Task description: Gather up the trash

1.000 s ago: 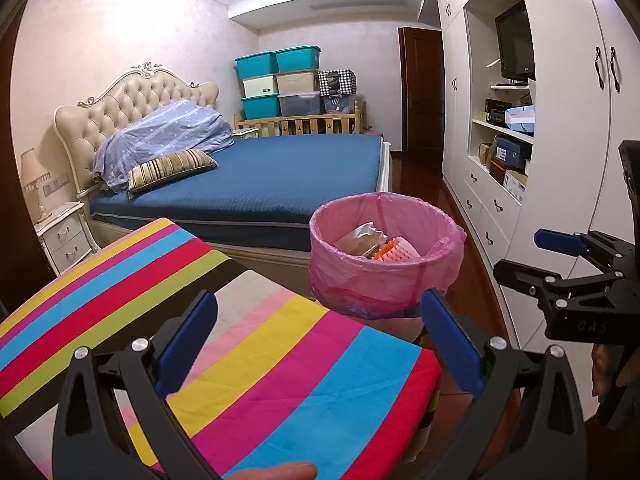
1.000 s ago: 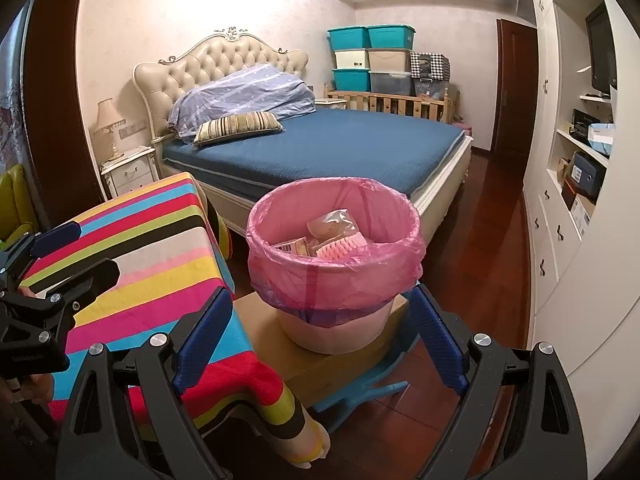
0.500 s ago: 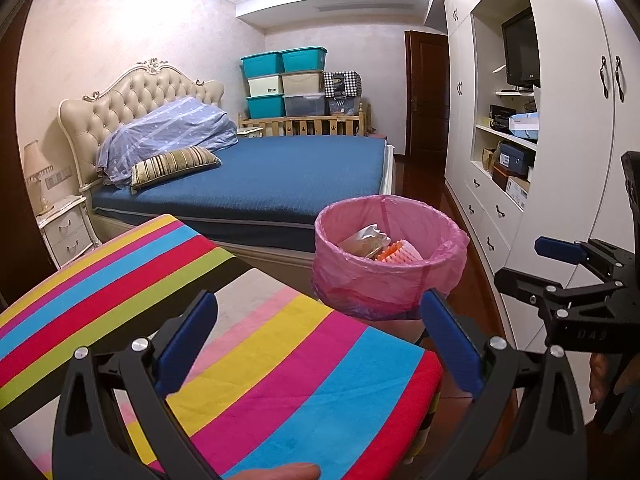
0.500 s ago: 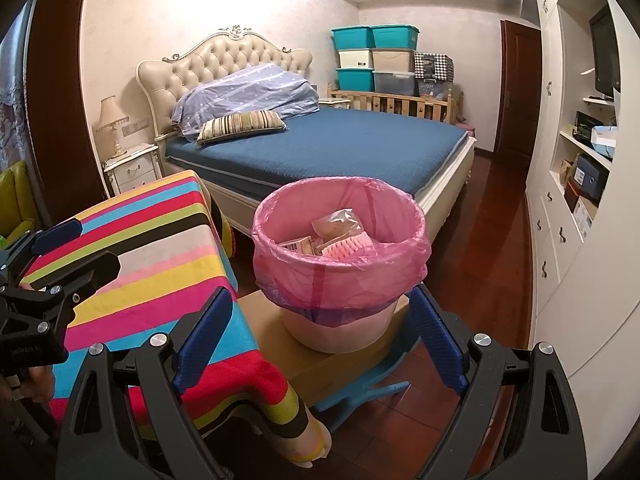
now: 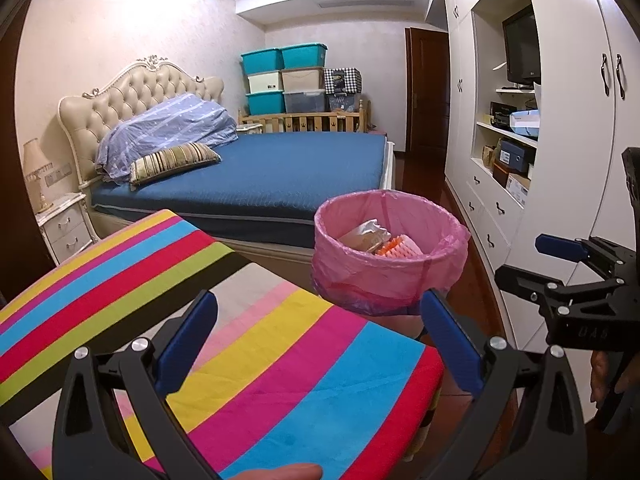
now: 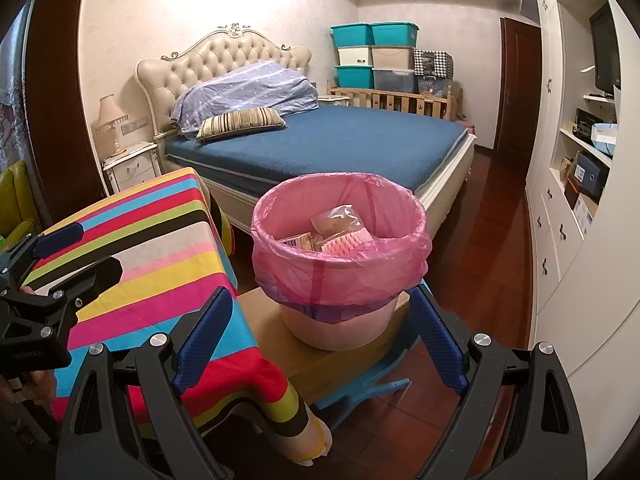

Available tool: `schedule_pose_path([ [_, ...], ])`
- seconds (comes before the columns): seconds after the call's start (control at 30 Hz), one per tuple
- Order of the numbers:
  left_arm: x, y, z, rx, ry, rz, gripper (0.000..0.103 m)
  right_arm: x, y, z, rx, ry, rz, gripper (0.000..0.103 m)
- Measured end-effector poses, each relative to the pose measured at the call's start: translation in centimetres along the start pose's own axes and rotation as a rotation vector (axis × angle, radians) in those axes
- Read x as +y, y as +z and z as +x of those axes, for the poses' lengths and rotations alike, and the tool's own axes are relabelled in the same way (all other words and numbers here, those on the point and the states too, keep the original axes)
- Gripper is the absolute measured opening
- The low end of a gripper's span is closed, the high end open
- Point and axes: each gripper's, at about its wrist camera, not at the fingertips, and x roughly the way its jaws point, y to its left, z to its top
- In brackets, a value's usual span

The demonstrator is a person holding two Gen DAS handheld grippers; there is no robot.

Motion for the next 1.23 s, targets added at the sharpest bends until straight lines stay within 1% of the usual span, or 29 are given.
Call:
schedule_pose_path([
  [0.67, -0.20, -0.18, 0.04, -0.005, 0.019, 0.001, 0.098, 0.17, -0.17, 0.01, 0.002, -0.001, -0.008, 0.084],
  [0.87, -0.09, -0.35, 0.35, 0.007, 0.011, -0.009, 0.098, 0.19, -0.18, 0.01, 0.002, -0.001, -0.007, 0.084],
  [0.97, -0.15, -0.29, 0.45, 0.004, 0.024, -0.005, 0.098, 0.18, -0.18, 0.07, 0.004, -0.003, -0.007, 0.084],
  [1.07, -0.13, -0.28, 0.83, 0.024, 0.023, -0.004, 0.098, 0.25, -0.20, 0.13, 0.004, -0.003, -0.009, 0.084],
  [1.23, 0.55, -0.67, 0.26, 0.017, 0.048, -0.006, 0.098, 0.60, -0.26, 0.32, 0.005, 0.003, -0.018, 0.084],
])
